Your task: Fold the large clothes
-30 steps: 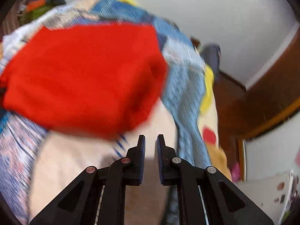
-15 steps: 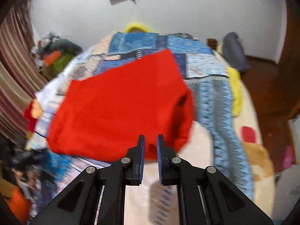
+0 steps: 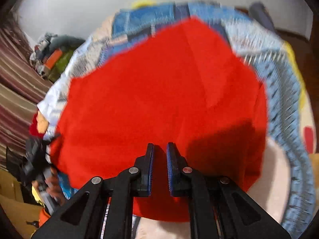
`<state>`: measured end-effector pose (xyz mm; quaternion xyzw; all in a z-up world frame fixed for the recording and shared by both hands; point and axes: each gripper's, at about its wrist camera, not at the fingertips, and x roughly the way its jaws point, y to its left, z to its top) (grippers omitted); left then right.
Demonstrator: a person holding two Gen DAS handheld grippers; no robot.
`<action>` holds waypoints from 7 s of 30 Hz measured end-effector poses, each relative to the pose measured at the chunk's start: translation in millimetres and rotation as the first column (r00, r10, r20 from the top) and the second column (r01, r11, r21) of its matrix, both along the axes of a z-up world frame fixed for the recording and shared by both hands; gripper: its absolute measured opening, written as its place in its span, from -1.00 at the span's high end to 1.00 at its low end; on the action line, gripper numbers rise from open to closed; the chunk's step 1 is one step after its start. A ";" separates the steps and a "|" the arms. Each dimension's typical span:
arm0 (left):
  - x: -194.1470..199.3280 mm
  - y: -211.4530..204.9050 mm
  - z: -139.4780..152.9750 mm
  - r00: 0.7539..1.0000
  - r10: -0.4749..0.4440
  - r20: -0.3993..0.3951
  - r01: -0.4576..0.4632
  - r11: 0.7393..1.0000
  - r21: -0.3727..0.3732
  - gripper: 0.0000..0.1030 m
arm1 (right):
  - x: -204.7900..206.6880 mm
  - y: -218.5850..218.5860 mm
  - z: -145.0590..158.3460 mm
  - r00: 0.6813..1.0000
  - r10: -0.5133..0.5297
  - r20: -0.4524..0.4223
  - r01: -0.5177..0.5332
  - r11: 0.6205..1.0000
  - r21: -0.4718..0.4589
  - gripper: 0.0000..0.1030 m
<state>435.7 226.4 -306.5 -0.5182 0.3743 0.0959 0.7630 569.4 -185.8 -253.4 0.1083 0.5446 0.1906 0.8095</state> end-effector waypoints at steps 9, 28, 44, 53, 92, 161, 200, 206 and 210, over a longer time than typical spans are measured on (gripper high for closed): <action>-21.0 5.0 47.6 0.997 -0.080 -0.006 0.079 0.965 0.248 0.56 | -17.6 41.9 43.9 0.994 0.110 0.019 -0.111 0.992 0.052 0.86; -16.7 -42.4 159.9 0.985 -0.172 -0.012 0.121 0.641 0.758 0.63 | -30.7 207.2 -5.8 0.910 0.396 -0.124 -0.388 0.918 0.082 0.86; 43.0 -323.5 90.7 0.653 -0.696 -0.298 0.670 0.348 0.656 0.64 | -114.8 -98.3 118.2 0.989 0.070 0.129 -0.042 0.977 -0.208 0.86; -15.4 -304.4 132.5 0.593 -0.780 -0.200 0.699 0.375 0.609 -0.46 | -119.0 -93.9 120.1 0.986 0.049 0.159 -0.026 0.989 -0.145 0.86; 5.1 -169.0 45.3 0.795 -0.533 -0.290 0.590 0.569 0.573 -1.00 | -59.9 -19.1 27.4 0.974 0.134 0.185 -0.038 0.895 -0.445 -1.00; 50.3 -146.0 79.0 0.710 -0.696 -0.104 0.697 0.675 0.243 0.24 | 24.3 76.1 -9.9 0.940 0.305 -0.154 -0.241 0.910 0.336 0.51; -181.5 2.0 68.4 0.825 -0.532 -0.191 0.551 0.683 0.480 -0.16 | -165.9 281.0 -14.2 0.759 0.648 -0.065 -0.648 0.761 0.008 0.46; -190.9 2.2 56.6 0.833 -0.501 -0.234 0.541 0.653 0.529 -0.54 | -173.6 260.0 -2.7 0.794 0.606 0.044 -0.587 0.785 -0.198 -0.68; -204.6 -2.9 69.0 0.846 -0.477 -0.240 0.519 0.631 0.576 -0.57 | -186.3 246.2 9.5 0.793 0.604 0.077 -0.569 0.780 -0.261 -0.69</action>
